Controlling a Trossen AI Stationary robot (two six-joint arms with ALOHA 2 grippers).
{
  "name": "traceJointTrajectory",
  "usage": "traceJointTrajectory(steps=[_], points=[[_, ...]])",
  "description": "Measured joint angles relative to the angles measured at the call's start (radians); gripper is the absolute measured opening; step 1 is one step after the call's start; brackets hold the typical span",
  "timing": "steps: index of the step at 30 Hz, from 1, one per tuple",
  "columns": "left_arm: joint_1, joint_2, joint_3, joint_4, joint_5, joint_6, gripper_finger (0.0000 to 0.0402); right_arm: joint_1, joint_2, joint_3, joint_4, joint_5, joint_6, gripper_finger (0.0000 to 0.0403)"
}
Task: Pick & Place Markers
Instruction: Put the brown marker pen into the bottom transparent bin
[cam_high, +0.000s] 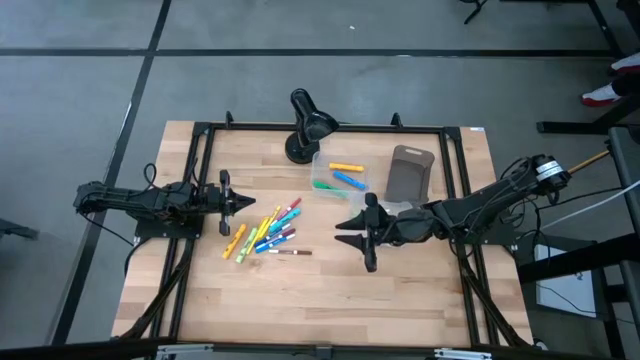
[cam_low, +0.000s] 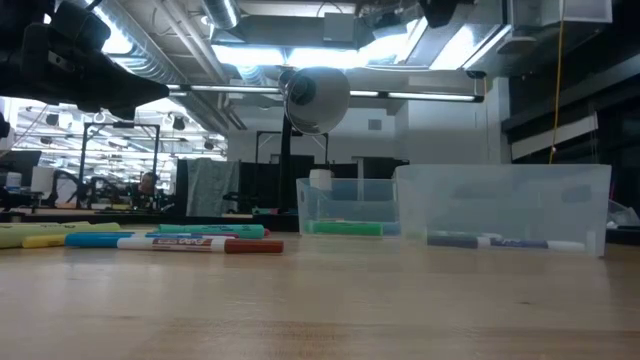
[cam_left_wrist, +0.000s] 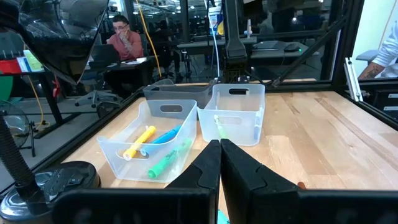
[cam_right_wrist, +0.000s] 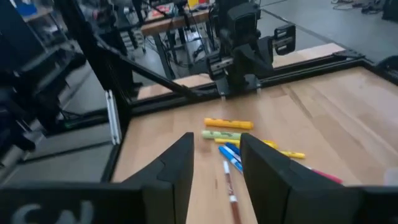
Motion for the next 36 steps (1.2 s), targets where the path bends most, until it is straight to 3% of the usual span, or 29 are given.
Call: traceJointTrajectory(steps=[13,25,31,36], points=[[0.0,0.0,0.0,0.0,0.0,0.0,0.0006,-0.024,0.038,0.0,-0.01,0.018,-0.005,0.013],[0.0,0.0,0.0,0.0,0.0,0.0,0.0006,-0.036,0.328,0.004,0.15,0.017,-0.104,0.013],[0.0,0.0,0.0,0.0,0.0,0.0,0.0006,-0.061,0.458,0.096,0.128,-0.009,-0.162,0.013],[0.0,0.0,0.0,0.0,0.0,0.0,0.0006,-0.091,0.565,0.246,-0.062,-0.114,-0.174,0.013]])
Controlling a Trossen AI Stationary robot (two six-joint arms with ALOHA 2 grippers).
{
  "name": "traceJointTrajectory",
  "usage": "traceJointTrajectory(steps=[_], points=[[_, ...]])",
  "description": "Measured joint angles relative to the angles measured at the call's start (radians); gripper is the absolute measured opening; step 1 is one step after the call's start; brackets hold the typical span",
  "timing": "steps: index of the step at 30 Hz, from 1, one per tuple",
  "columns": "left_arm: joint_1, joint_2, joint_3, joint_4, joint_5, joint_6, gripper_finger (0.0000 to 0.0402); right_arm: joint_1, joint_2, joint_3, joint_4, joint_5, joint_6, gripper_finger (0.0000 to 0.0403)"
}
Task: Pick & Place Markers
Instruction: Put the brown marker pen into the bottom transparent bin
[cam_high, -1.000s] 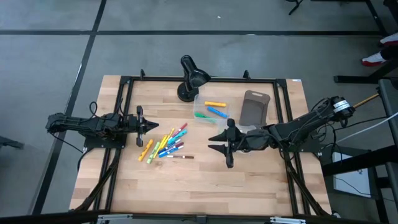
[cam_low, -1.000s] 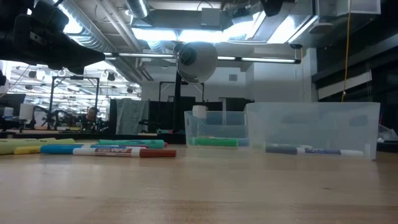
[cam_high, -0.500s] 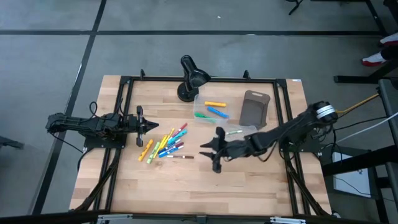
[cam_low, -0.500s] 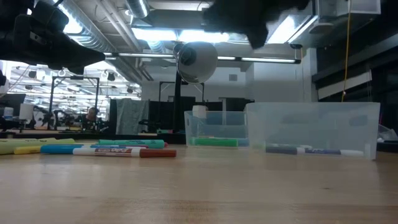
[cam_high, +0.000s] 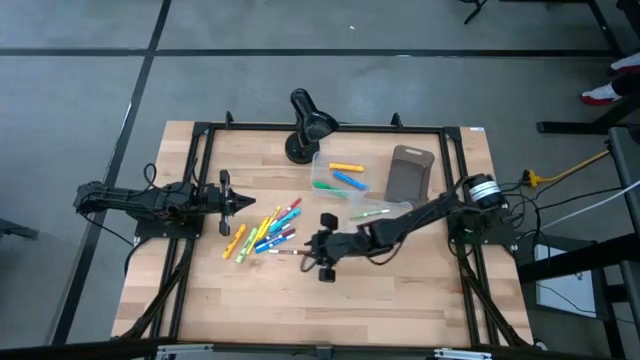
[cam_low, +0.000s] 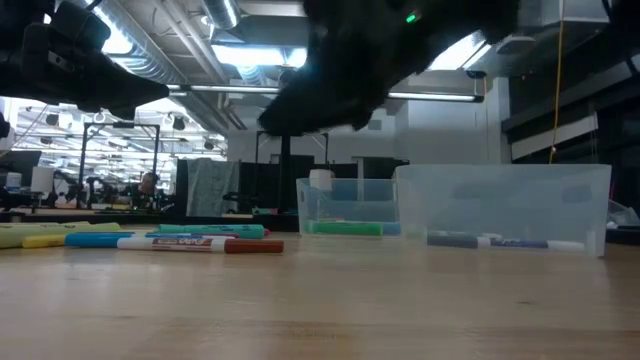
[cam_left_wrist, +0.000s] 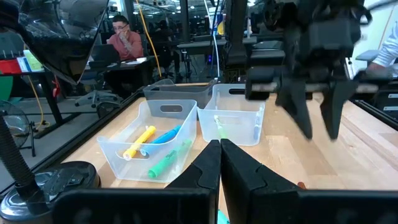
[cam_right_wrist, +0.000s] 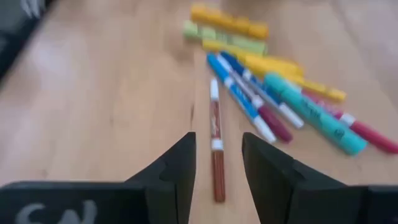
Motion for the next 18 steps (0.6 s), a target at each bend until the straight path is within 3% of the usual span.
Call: traceJointTrajectory(steps=[8,18], points=[[0.0,0.0,0.0,0.0,0.0,0.0,0.0006,-0.048,0.143,0.238,-0.232,-0.011,-0.005,0.013],[0.0,0.0,0.0,0.0,0.0,0.0,0.0006,-0.099,0.249,0.289,-0.217,-0.16,0.012,0.013]])
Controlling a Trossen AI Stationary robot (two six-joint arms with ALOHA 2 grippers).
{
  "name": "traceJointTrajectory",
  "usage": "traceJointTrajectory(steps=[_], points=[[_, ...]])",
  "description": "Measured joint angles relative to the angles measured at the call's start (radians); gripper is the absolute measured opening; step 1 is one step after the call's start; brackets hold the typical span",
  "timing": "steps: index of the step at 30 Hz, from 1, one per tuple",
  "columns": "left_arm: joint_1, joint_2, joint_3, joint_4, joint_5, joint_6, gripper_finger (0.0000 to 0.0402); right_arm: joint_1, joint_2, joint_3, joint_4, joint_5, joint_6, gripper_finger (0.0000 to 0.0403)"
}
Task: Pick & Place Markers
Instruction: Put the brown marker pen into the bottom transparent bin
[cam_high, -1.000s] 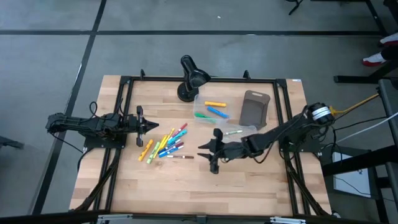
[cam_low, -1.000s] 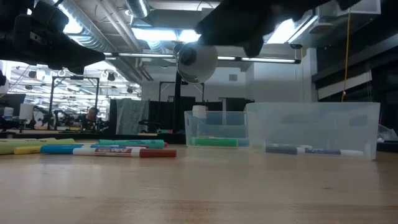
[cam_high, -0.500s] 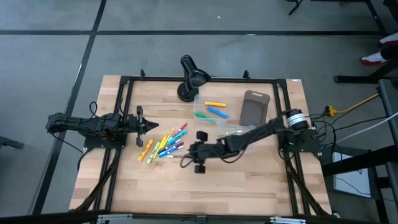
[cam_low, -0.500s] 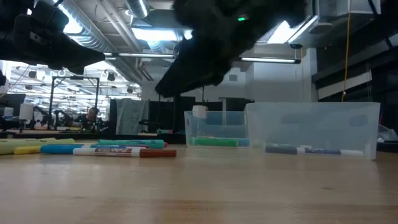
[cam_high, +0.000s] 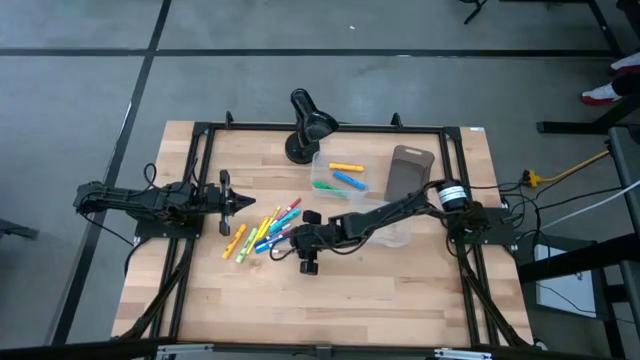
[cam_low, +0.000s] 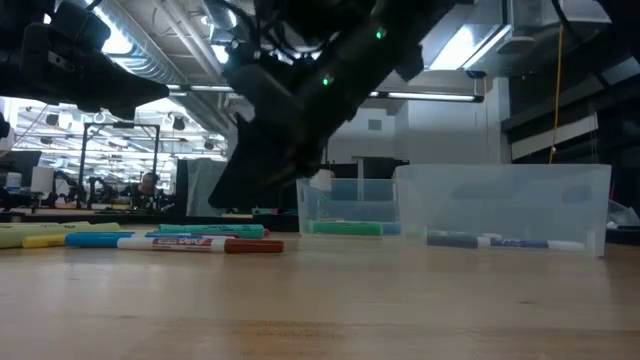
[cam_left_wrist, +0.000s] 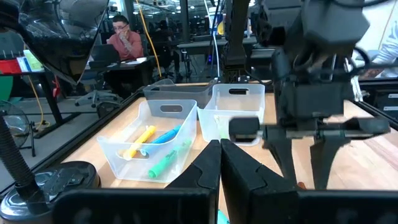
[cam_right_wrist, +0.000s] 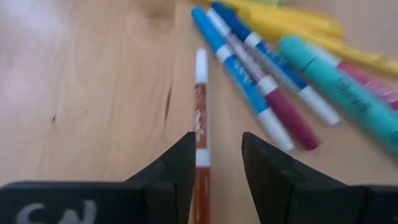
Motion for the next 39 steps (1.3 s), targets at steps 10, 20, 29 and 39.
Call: traceJointTrajectory(steps=[10,20,29,39], points=[[0.0,0.0,0.0,0.0,0.0,0.0,0.0006,-0.005,0.06,0.0,0.055,-0.058,0.018,0.013],[0.0,0.0,0.0,0.0,0.0,0.0,0.0006,-0.013,0.059,0.002,-0.01,-0.081,0.094,0.0059],[0.0,0.0,0.0,0.0,0.0,0.0,0.0006,-0.029,0.055,0.003,-0.058,-0.091,0.11,0.005],[0.0,0.0,0.0,0.0,0.0,0.0,0.0006,-0.031,0.063,0.06,-0.083,-0.059,0.056,0.0033]])
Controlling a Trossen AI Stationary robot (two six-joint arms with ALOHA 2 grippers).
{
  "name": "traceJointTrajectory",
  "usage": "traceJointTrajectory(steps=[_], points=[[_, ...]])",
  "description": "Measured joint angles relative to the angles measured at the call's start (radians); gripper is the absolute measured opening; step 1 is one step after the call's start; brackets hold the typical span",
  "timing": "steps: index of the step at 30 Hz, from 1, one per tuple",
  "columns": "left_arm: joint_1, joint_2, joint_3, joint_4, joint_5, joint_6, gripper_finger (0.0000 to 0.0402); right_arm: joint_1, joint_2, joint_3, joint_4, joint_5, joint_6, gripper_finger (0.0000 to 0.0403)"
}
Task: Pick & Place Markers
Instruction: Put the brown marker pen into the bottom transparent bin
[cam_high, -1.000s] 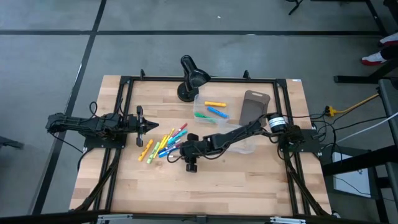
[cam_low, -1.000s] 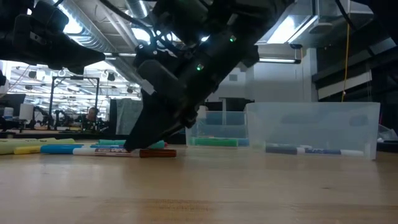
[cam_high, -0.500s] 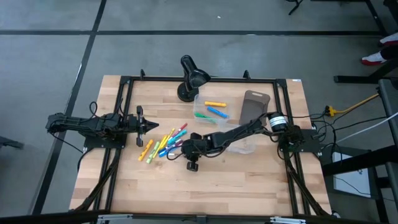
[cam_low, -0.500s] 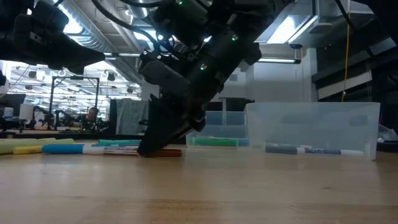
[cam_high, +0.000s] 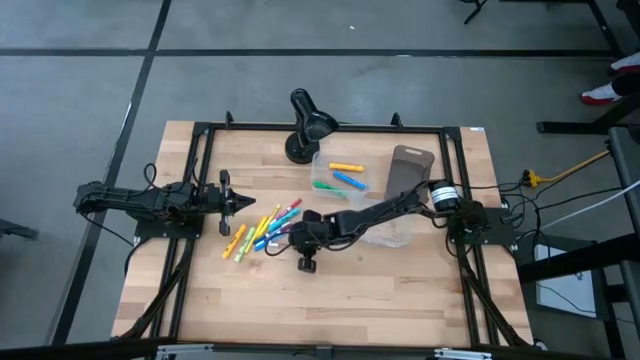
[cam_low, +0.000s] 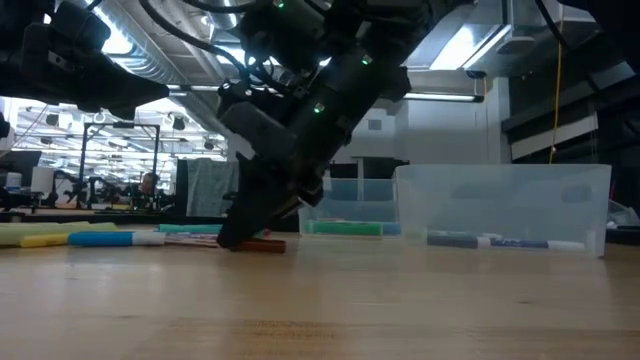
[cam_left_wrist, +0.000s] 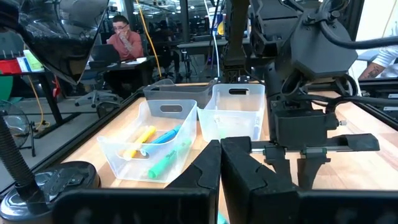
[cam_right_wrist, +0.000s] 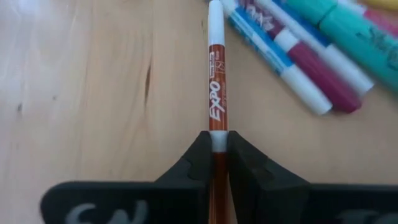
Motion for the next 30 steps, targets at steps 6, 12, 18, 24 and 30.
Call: traceJointTrajectory(steps=[6,12,18,24,30], points=[[0.0,0.0,0.0,0.0,0.0,0.0,0.0006,0.003,0.0,0.083,-0.128,0.014,-0.047,0.0032],[0.0,0.0,0.0,0.0,0.0,0.0,0.0006,0.019,-0.001,0.206,-0.319,0.011,-0.059,0.0029],[0.0,0.0,0.0,0.0,0.0,0.0,0.0006,0.035,-0.003,0.345,-0.572,0.01,-0.076,0.0007],[0.0,0.0,0.0,0.0,0.0,0.0,0.0006,0.044,-0.003,0.425,-0.684,0.01,-0.072,0.0011],[0.0,0.0,0.0,0.0,0.0,0.0,0.0006,0.043,-0.003,0.421,-0.671,0.088,-0.073,0.0003]])
